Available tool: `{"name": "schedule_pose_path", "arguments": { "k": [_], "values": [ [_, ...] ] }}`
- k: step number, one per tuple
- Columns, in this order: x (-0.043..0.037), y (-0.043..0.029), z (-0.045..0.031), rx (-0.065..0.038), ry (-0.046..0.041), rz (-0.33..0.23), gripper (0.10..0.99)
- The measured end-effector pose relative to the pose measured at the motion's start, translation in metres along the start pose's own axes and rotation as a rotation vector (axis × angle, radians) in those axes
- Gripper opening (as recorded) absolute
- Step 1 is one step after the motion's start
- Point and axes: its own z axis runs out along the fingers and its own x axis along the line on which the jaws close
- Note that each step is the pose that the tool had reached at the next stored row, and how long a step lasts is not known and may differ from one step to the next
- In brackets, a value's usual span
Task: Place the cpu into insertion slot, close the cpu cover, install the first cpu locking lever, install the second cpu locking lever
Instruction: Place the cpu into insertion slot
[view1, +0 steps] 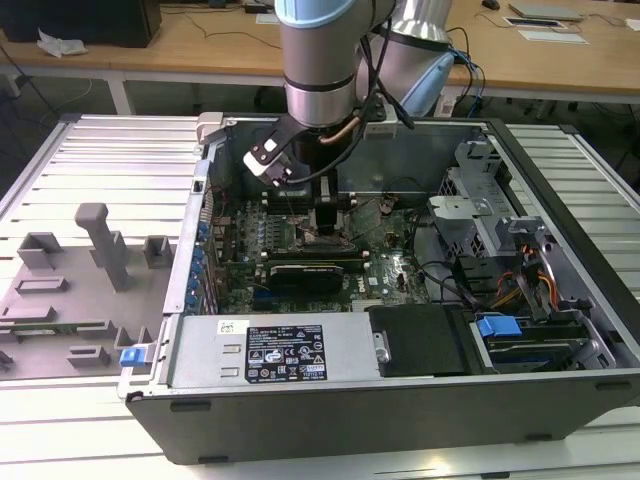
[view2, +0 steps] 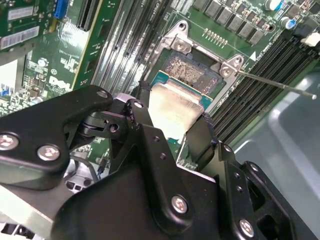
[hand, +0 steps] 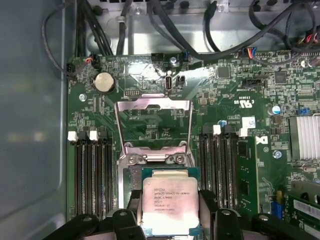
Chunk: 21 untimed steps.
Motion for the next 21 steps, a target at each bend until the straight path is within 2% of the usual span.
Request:
{"name": "schedule_pose_path", "arguments": {
  "k": [10, 21],
  "values": [
    [0.004, -0.0025, 0.0079, 0.001, 0.0034, -0.032, 0.541],
    [0.006, -0.005, 0.0189, 0.001, 0.0034, -0.032, 0.541]
  ]
}}
